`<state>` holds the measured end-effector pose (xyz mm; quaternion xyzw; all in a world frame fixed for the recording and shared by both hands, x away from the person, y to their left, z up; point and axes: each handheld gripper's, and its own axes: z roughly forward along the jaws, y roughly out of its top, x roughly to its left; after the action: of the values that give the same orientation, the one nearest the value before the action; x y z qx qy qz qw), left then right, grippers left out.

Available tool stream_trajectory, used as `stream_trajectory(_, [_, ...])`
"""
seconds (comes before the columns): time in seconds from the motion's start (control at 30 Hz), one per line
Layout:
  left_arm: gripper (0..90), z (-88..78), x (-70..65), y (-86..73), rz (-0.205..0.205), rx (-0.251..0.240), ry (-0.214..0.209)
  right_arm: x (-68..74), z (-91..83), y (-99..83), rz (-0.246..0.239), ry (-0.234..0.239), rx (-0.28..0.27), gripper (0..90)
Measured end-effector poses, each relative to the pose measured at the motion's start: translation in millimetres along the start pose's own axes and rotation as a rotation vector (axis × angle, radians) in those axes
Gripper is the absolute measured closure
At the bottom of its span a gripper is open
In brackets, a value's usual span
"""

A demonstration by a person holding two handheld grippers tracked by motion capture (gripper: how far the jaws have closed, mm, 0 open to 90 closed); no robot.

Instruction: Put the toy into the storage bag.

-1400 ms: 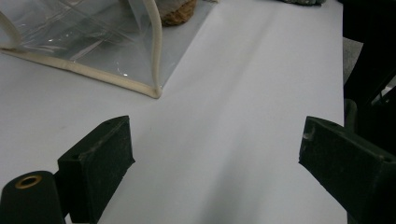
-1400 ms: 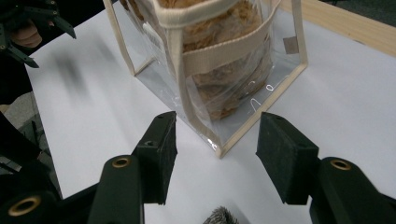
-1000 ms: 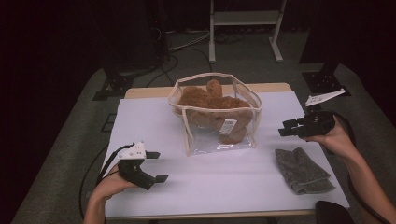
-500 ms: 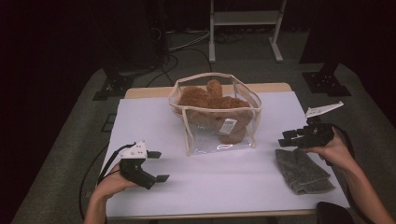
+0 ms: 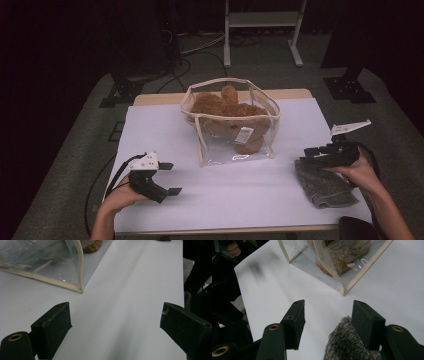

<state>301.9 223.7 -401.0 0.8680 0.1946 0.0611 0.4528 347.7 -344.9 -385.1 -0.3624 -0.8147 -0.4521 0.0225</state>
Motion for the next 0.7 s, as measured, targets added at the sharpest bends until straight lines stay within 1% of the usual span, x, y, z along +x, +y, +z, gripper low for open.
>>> stream_trajectory(0.13, [8.8, -0.5, 0.0, -0.2, 0.000, -0.002, 0.001, 0.9, 0.5, -5.4, 0.006, 0.004, 0.002, 42.4])
stream_trajectory(0.37, [8.8, -0.4, -0.4, 0.6, 0.002, 0.001, 0.002, 2.7, 1.6, -12.6, 0.014, 0.015, -0.016, 41.7])
stream_trajectory(0.57, [8.8, 0.6, -1.0, 0.5, -0.001, 0.000, 0.001, 6.3, 2.4, -17.1, 0.006, 0.021, -0.021, 41.1])
stream_trajectory(0.7, [8.8, 0.6, -0.8, 0.3, -0.002, 0.000, 0.000, 7.6, 3.3, -20.0, 0.011, 0.030, -0.040, 40.3])
